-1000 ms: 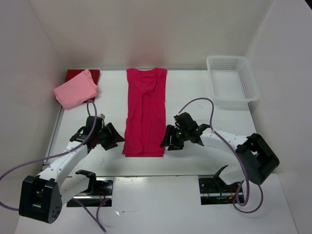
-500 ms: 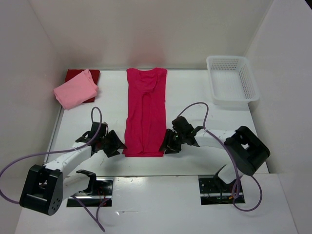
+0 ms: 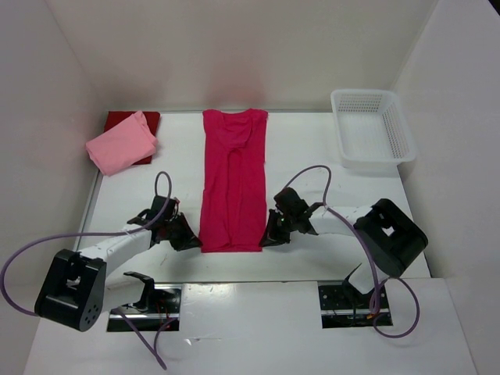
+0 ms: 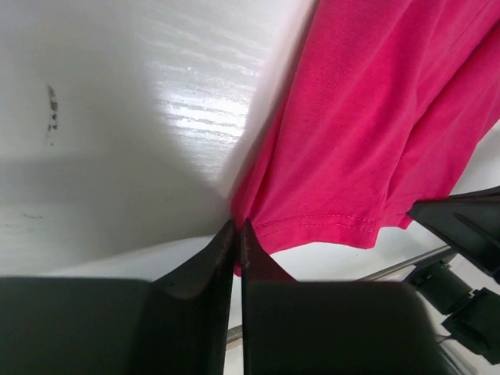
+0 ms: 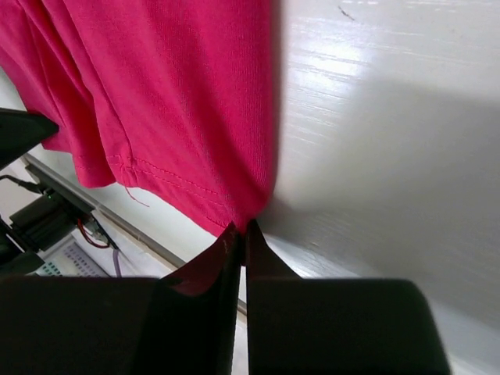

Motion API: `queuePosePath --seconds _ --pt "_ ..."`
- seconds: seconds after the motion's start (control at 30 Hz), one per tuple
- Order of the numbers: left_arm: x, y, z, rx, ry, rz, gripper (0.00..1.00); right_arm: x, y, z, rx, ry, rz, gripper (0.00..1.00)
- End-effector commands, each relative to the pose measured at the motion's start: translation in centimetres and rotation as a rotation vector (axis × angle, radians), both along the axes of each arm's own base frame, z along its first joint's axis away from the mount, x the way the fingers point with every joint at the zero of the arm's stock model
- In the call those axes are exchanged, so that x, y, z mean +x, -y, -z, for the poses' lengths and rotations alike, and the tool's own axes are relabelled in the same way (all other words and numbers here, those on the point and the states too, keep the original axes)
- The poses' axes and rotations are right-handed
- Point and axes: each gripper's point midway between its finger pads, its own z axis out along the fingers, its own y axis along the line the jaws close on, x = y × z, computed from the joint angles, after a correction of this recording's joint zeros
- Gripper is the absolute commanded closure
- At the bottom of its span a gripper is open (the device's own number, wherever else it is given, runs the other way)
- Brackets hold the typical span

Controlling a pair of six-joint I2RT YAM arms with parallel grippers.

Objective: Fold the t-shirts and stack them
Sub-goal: Grab the bottom of the folded rectangular tshirt with both arms, then fold the folded rectangular tshirt in 1/3 of the way

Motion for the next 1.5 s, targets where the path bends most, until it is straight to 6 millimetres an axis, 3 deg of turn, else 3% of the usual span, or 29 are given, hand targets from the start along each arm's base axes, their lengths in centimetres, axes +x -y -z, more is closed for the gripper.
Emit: queuePosePath --seconds 0.0,0.1,0.23,0.27,0.37,0.43,0.5,0.53,0.57,0.6,0.7,0.73,0.77,0.8,0.83,0.93,0.97,1.0,1.07,1.1,1.17,1.2,1.23,1.27,1.37,1.47 --pt "-0.1 0.7 -1.0 -0.024 0.016 0.054 0.94 0.0 -0.1 -0.1 -0.023 0.032 -0.023 0.95" --pt "-1.0 1.9 -2.5 -0.074 0.022 0.096 1.00 -1.4 0.4 -0.6 -0.038 0.025 -0.033 0.98" --pt "-2.4 2.7 -5.3 -0.130 0.006 0.139 1.00 -3.5 1.1 -2.2 -0.031 0.002 -0.042 0.98" --pt "-1.9 3.1 -6.7 -0.137 0.032 0.149 1.00 -3.6 1.2 -3.3 -0.012 0.024 -0.042 0.98" --pt "-2.7 3.6 -8.0 -0.156 -0.003 0.176 1.00 -3.3 1.2 -6.7 0.009 0.062 -0.035 0.98" --pt "-1.5 3.8 -9.8 -0.160 0.045 0.175 1.00 -2.2 1.1 -8.6 0.009 0.095 -0.047 0.98" --pt "0.1 3.9 -11.1 -0.161 0.086 0.160 1.00 -0.7 1.1 -9.8 0.010 0.141 -0.071 0.98" --pt "1.6 4.1 -12.5 -0.170 0.128 0.149 1.00 1.5 1.3 -11.1 0.022 0.182 -0.039 0.98" --pt "3.0 3.6 -12.4 -0.163 0.129 0.122 1.00 2.5 1.5 -10.9 0.015 0.179 -0.038 0.98" --pt "4.8 3.4 -13.1 -0.171 0.178 0.100 1.00 4.4 1.3 -12.2 0.024 0.238 -0.057 0.98" --pt "10.3 1.5 -14.3 -0.164 0.265 0.024 1.00 10.0 2.5 -12.6 -0.012 0.298 -0.029 0.99" --pt "12.0 1.1 -13.0 -0.145 0.240 0.010 1.00 11.7 3.0 -12.7 -0.014 0.306 -0.014 0.99" --pt "14.6 0.8 -14.5 -0.138 0.303 -0.009 1.00 13.1 3.0 -11.3 -0.035 0.285 -0.015 0.99" --pt "15.9 0.9 -14.7 -0.139 0.316 -0.009 1.00 15.3 2.6 -12.7 -0.025 0.330 -0.011 0.99" --pt "17.3 0.9 -13.1 -0.127 0.278 -0.016 1.00 16.4 2.5 -12.8 -0.026 0.350 -0.030 0.99" --pt "21.0 0.9 -12.3 -0.094 0.296 -0.016 1.00 20.8 2.7 -12.1 -0.059 0.369 -0.008 0.99" --pt "22.0 0.7 -12.0 -0.077 0.302 -0.029 1.00 22.4 2.6 -13.0 -0.044 0.398 -0.008 0.99" --pt "22.5 0.8 -10.4 -0.072 0.266 -0.029 1.00 23.1 2.4 -11.2 -0.056 0.366 -0.012 0.99" --pt "24.4 0.8 -10.4 -0.059 0.292 -0.027 1.00 24.9 3.2 -10.4 -0.070 0.359 0.005 0.99" --pt "24.9 0.7 -9.0 -0.047 0.263 -0.032 1.00 26.0 2.7 -11.0 -0.050 0.383 0.002 0.99" --pt "25.9 0.8 -8.6 -0.046 0.260 -0.032 1.00 27.3 3.2 -9.4 -0.055 0.361 0.008 0.99" --pt "26.9 0.6 -8.3 -0.024 0.271 -0.038 1.00 28.2 2.6 -10.1 -0.035 0.382 0.003 0.99" --pt "27.3 0.4 -8.1 -0.013 0.271 -0.045 1.00 28.7 2.5 -8.7 -0.043 0.359 0.001 0.99" --pt "27.7 0.3 -7.8 -0.006 0.270 -0.050 1.00 29.8 2.2 -9.2 -0.037 0.389 -0.004 0.99" --pt "28.8 -0.3 -6.5 0.007 0.263 -0.079 1.00 31.2 2.2 -7.0 -0.057 0.347 -0.006 0.99" --pt "30.2 -0.3 -6.5 -0.023 0.299 -0.107 0.88 32.2 1.9 -6.0 -0.054 0.341 0.001 0.98"
